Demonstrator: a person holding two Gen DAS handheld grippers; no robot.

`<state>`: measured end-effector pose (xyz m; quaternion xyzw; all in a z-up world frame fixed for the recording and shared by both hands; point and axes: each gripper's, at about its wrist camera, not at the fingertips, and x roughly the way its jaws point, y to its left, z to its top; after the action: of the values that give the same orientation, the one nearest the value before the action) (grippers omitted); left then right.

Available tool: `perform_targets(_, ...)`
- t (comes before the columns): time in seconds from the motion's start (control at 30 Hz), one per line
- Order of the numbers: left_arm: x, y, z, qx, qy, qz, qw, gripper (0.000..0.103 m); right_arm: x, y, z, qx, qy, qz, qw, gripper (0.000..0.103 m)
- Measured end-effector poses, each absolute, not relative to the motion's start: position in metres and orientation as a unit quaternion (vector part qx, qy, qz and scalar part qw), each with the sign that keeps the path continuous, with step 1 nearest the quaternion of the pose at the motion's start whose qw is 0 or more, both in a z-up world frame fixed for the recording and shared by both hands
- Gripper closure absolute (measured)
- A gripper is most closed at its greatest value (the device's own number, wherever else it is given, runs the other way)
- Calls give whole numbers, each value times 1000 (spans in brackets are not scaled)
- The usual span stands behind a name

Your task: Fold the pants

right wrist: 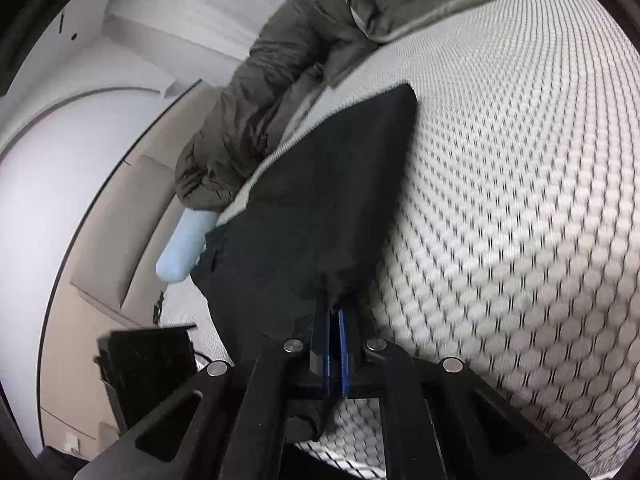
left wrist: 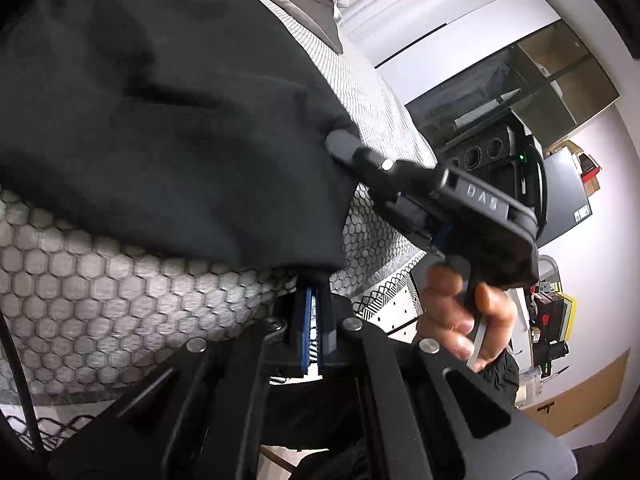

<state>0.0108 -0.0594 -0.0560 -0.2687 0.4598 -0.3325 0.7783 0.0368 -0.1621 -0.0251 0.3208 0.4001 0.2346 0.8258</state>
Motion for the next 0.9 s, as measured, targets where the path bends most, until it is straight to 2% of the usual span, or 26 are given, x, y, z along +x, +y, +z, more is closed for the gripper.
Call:
perform_targets(0.17, 8, -70, -62, -245, 492, -345, 761, 103, 52, -177, -30, 358, 414, 230, 805, 96)
perform_targets(0.27, -1, -73, -47, -206, 477, -343, 783, 103, 40, -194, -26, 377, 407, 227, 800, 79)
perform_targets(0.33, -10, -68, -34, -179, 460, -342, 800, 103, 33, -209, -22, 391, 389, 224, 804, 58)
perform_targets(0.37, -15, -63, -24, -166, 452, -342, 807, 102, 31, -214, -22, 401, 386, 228, 799, 57)
perform_targets(0.4, -16, -60, -17, -159, 444, -339, 814, 92, 32, -218, -25, 415, 383, 234, 792, 57)
perform_targets(0.43, -13, -57, -11, -154, 438, -335, 820, 70, 30, -219, -27, 419, 385, 234, 788, 55)
perform_targets(0.47, -9, -51, -1, -151, 426, -326, 831, 41, 32, -218, -29, 416, 393, 232, 787, 55)
perform_targets(0.53, 4, -36, 15, -154, 399, -293, 855, 20, 49, -211, -30, 401, 413, 234, 783, 55)
perform_targets(0.67, 34, -8, 38, -141, 382, -254, 877, 19, 94, -194, -34, 379, 442, 245, 775, 56)
perform_targets(0.7, 46, -6, 41, -133, 377, -246, 883, 18, 107, -190, -36, 375, 450, 238, 774, 64)
perform_targets(0.73, 56, -4, 45, -119, 372, -234, 891, 18, 122, -186, -39, 368, 460, 224, 777, 85)
perform_targets(0.8, 76, 2, 46, -95, 371, -208, 900, 18, 146, -179, -37, 339, 469, 209, 789, 93)
perform_targets(0.9, 112, 1, 40, -86, 382, -194, 899, 18, 179, -180, -25, 301, 459, 188, 814, 93)
